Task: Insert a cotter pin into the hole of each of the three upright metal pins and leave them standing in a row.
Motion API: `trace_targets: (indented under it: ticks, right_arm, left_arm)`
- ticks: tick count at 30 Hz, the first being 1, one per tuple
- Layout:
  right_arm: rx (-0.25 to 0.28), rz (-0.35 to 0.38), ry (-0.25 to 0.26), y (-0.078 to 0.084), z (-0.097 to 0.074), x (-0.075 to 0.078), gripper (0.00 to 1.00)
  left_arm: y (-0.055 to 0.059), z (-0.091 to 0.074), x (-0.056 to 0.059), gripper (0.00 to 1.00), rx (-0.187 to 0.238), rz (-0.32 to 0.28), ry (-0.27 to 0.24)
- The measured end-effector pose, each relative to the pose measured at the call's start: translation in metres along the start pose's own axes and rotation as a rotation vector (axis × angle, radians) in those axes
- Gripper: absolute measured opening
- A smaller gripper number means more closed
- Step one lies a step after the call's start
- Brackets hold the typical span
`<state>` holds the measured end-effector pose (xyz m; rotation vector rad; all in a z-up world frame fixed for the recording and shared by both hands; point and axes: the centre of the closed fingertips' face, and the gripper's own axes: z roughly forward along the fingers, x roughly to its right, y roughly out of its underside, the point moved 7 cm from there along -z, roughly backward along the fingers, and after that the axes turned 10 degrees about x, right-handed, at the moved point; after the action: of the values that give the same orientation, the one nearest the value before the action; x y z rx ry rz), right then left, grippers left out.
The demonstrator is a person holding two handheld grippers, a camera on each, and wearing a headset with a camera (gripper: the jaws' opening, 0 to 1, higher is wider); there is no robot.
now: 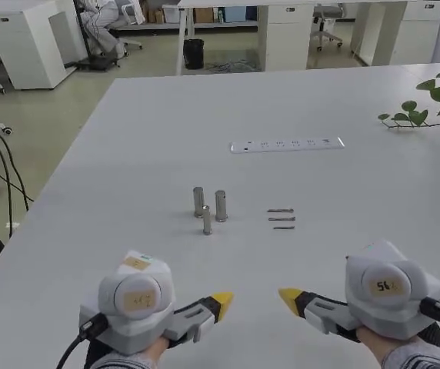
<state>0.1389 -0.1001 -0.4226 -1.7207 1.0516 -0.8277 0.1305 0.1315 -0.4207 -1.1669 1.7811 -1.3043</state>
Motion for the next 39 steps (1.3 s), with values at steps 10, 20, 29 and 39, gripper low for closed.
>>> trace_targets:
  ticks: [10,20,29,39]
  right_arm:
    - [0.016,0.023,0.005,-0.002,0.0,0.0,0.72]
    - [0.044,0.04,-0.008,-0.007,0.001,-0.001,0.72]
    - [0.062,0.046,-0.05,-0.012,0.002,-0.009,0.68]
    - [0.088,0.085,-0.068,-0.017,0.002,-0.008,0.67]
  left_arm:
    - [-0.001,0.0,0.0,0.73,0.003,0.0,0.001]
    - [-0.007,-0.001,-0.003,0.68,0.026,-0.004,-0.005]
    - [-0.01,0.006,-0.012,0.65,0.024,-0.02,-0.018]
    - [-0.025,0.041,-0.024,0.6,0.037,-0.003,0.039]
